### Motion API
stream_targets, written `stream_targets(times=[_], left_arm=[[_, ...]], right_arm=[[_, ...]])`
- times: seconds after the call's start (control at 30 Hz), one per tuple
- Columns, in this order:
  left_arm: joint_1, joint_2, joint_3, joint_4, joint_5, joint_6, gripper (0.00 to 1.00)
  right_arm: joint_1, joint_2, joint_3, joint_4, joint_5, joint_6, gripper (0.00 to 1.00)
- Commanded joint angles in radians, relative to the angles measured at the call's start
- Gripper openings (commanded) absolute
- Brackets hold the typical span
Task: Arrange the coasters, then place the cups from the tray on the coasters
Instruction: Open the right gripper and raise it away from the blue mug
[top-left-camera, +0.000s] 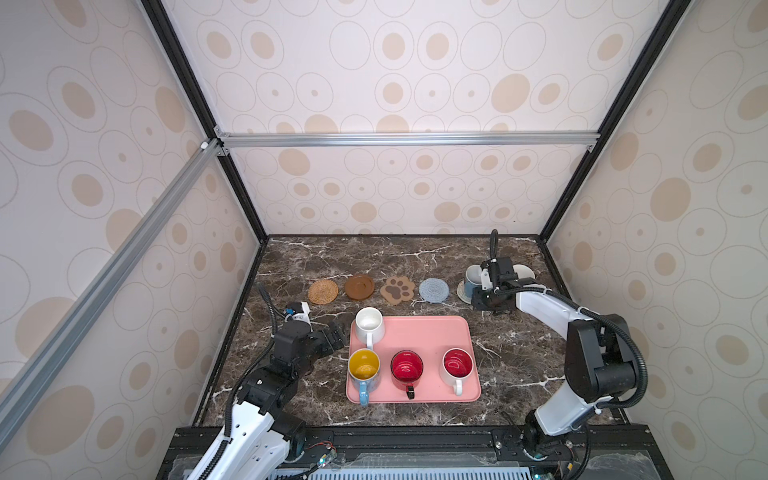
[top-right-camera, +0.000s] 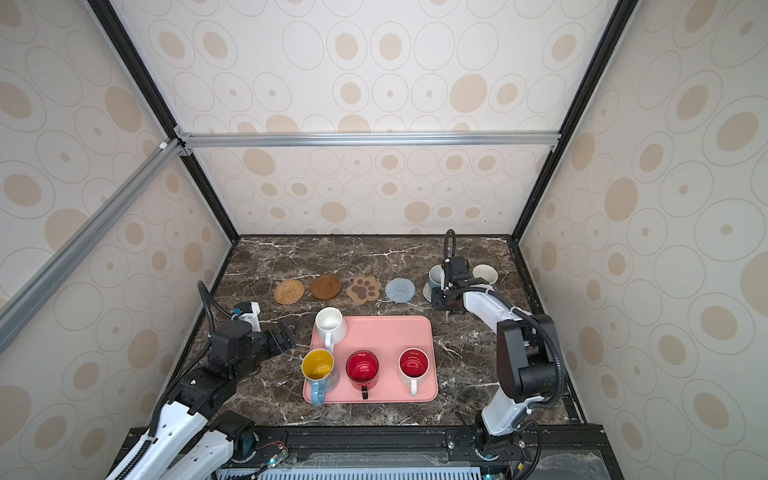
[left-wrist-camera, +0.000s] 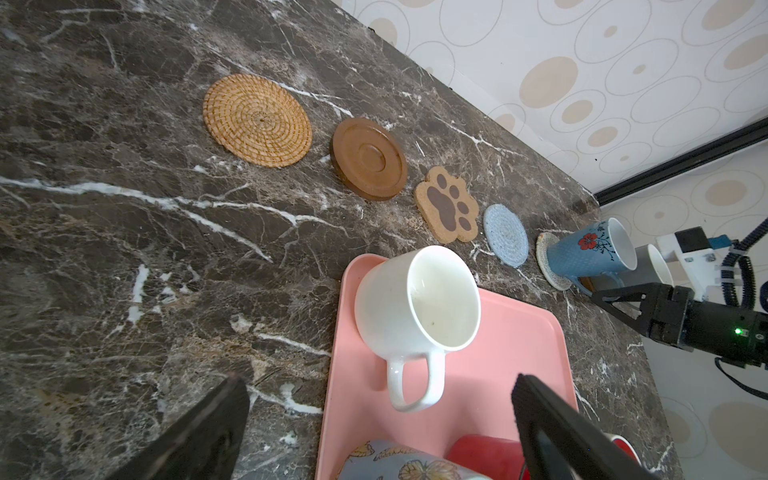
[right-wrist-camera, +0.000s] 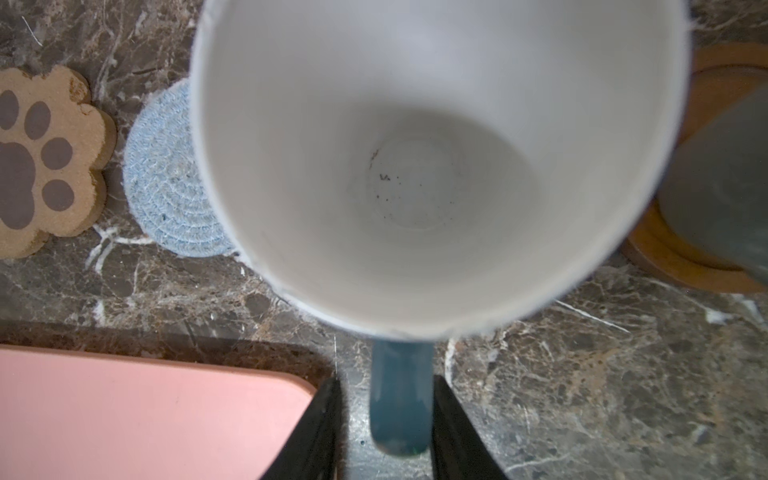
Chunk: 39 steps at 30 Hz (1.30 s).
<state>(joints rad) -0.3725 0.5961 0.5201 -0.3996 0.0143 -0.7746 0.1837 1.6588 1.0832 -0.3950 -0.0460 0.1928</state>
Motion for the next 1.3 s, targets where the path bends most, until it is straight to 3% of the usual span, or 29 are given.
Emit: stream_targets(times=[0.0, 0.7, 1.27], left_arm=[[-0.005, -0.007, 0.003, 0.001, -0.013, -0.018, 1.00], [-0.005, 0.028, 0.014, 0.019, 0.000, 0.007, 1.00], [-0.006, 0.168, 0.145, -0.054, 0.063, 0.119, 0.98]], right_arm=[[-0.006, -0.037, 0.003, -0.015, 0.027, 0.008, 0.37], [-0.006, -0.374, -0.070, -0.183, 0.135, 0.106, 0.40], [-0.006, -0.580, -0.112, -0.287, 0.037, 0.176, 0.42]])
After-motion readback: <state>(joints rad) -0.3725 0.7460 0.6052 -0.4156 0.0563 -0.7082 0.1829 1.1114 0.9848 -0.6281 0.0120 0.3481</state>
